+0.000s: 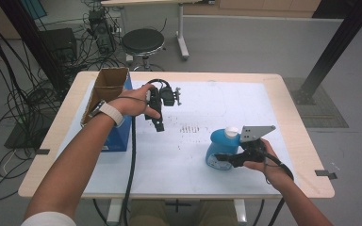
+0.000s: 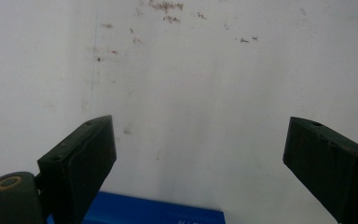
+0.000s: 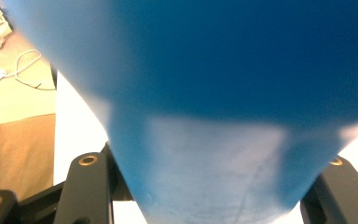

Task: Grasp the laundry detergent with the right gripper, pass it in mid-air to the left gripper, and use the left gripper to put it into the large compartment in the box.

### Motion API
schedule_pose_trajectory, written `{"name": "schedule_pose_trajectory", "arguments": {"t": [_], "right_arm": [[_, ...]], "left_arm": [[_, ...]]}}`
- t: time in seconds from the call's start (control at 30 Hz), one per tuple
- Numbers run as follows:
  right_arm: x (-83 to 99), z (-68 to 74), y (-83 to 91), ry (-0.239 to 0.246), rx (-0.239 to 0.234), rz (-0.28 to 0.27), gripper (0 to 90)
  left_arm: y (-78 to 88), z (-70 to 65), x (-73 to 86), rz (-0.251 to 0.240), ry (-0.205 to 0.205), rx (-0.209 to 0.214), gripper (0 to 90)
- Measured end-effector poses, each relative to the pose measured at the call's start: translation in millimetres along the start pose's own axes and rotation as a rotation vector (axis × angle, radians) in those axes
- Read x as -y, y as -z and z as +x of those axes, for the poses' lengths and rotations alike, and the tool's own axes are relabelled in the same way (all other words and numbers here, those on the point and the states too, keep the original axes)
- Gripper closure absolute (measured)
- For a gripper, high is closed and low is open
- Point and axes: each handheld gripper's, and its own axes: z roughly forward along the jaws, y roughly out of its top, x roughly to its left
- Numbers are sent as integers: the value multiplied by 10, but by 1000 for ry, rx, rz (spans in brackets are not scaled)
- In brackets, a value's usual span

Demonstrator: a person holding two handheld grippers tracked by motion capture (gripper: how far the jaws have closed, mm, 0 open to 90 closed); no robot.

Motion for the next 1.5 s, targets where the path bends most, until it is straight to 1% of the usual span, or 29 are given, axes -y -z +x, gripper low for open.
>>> {"name": "schedule_pose_trajectory", "arguments": {"t": [0.1, 0.23, 0.37, 1.5], "right_arm": [[2, 3, 0, 6, 1, -1, 414], [5, 0, -2, -3, 0, -6, 417], [-7, -1, 1, 7, -1, 6, 424], [-17, -16, -1, -3, -7, 13, 426]], "left_arm": [[-3, -2, -2, 0, -1, 1, 98], [5, -4, -6, 1, -3, 1, 99], [2, -5, -1, -2, -2, -1, 100], [31, -14, 23, 2, 2, -3, 101]]}}
